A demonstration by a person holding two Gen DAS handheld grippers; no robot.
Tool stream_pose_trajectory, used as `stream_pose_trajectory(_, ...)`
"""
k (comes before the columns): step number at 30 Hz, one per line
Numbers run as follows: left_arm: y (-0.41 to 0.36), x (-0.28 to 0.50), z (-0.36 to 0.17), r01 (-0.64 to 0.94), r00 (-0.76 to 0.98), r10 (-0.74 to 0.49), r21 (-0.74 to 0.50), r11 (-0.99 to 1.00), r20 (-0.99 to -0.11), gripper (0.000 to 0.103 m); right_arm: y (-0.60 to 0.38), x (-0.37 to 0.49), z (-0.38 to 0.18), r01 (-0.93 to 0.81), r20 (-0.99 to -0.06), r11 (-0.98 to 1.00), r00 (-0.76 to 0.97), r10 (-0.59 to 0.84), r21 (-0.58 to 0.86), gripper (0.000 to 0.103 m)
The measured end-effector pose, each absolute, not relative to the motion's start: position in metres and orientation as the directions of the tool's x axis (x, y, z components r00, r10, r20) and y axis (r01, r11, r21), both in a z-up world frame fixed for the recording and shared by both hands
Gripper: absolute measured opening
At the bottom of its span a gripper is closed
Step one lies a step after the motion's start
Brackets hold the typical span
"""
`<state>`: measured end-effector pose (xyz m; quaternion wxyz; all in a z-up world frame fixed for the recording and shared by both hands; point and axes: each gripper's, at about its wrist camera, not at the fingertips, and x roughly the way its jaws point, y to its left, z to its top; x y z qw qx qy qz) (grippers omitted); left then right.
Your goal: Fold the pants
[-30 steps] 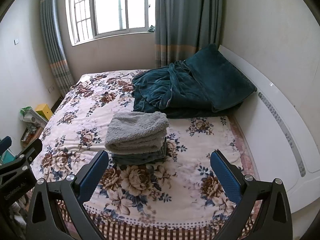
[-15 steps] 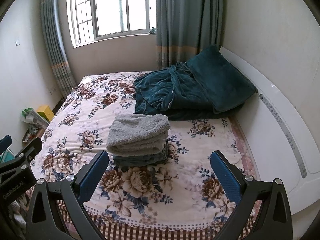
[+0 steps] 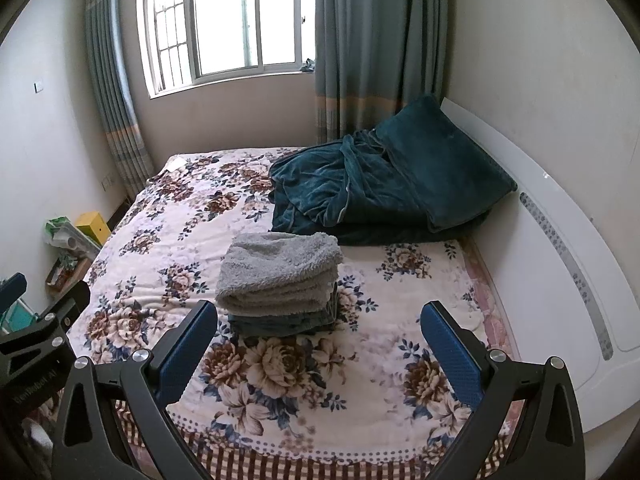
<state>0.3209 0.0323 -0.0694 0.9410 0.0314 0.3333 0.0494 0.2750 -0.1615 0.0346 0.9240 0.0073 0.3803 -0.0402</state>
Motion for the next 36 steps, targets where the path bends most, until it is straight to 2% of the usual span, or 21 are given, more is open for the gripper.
stream_pose_trajectory(36, 0.034, 0.305, -0.066, -0.083, 0.788, 0.108, 0.069, 0.994, -0.607, 0.103, -0.159, 0.265, 0.038, 0.085, -0.708, 0.996, 0.704, -0.061, -0.002, 0.103)
